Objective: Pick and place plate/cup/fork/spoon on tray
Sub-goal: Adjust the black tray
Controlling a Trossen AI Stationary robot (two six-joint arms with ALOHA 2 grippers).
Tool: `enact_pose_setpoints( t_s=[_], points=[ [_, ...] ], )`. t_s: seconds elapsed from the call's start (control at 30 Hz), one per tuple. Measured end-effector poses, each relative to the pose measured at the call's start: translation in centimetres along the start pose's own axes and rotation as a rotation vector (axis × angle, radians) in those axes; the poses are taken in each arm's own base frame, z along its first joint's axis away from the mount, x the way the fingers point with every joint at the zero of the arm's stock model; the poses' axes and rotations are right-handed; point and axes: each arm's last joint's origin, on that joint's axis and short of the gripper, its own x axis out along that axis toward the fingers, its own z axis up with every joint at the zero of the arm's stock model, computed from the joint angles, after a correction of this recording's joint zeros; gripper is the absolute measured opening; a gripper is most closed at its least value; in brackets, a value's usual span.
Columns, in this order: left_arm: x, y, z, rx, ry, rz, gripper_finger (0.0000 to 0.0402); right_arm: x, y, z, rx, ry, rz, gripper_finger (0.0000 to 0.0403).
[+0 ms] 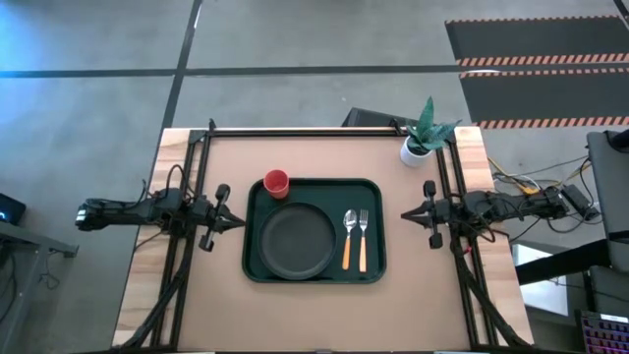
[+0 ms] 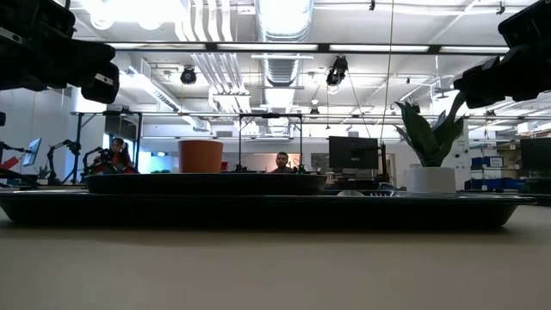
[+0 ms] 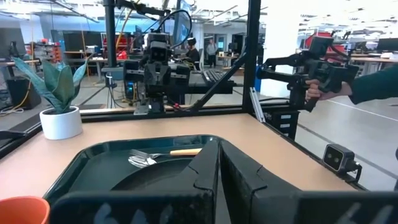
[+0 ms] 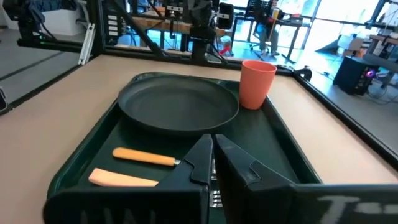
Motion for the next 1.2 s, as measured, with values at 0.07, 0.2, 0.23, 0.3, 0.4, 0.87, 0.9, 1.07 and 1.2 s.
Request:
enact_pose_setpoints(
  t_s=[0.07, 0.2, 0.23, 0.3, 0.4, 0.87, 0.9, 1.07, 1.2],
  points=[
    [0.00, 0.00, 0.00, 0.000, 0.000, 0.000, 0.0000, 0.01, 0.01, -0.04, 0.010, 0.004, 0.001, 0.0009],
    [0.01, 0.00, -0.01, -0.001, 0.001, -0.001, 0.0000, 0.01, 0.03, -0.27, 0.025, 0.028, 0.003, 0.0009],
    [0.02, 0.00, -0.03, -0.002, 0.003, -0.001, 0.0000, 0.01, 0.04, -0.28, 0.044, 0.028, 0.006, 0.0009],
    [0.04, 0.00, -0.06, -0.003, 0.008, -0.002, 0.0000, 0.00, 0.16, -0.26, 0.068, 0.025, 0.047, 0.0009],
    [0.08, 0.01, -0.11, -0.004, 0.014, -0.002, 0.0000, -0.05, 0.57, -0.18, 0.073, 0.013, 0.192, 0.0009],
    [0.09, 0.01, -0.14, -0.006, 0.017, -0.002, 0.0000, -0.11, 0.80, -0.49, 0.105, 0.048, 0.265, 0.0009],
    [0.11, 0.02, -0.15, -0.007, 0.019, -0.002, 0.0000, -0.11, 0.80, -0.53, 0.104, 0.052, 0.265, 0.0009],
    [0.18, 0.03, -0.26, -0.009, 0.031, -0.002, 0.0000, -0.11, 0.79, -0.61, 0.094, 0.061, 0.259, 0.0009],
    [0.22, 0.04, -0.31, -0.010, 0.038, -0.002, 0.0000, -0.08, 0.59, -0.68, 0.084, 0.071, 0.187, 0.0009]
  ],
)
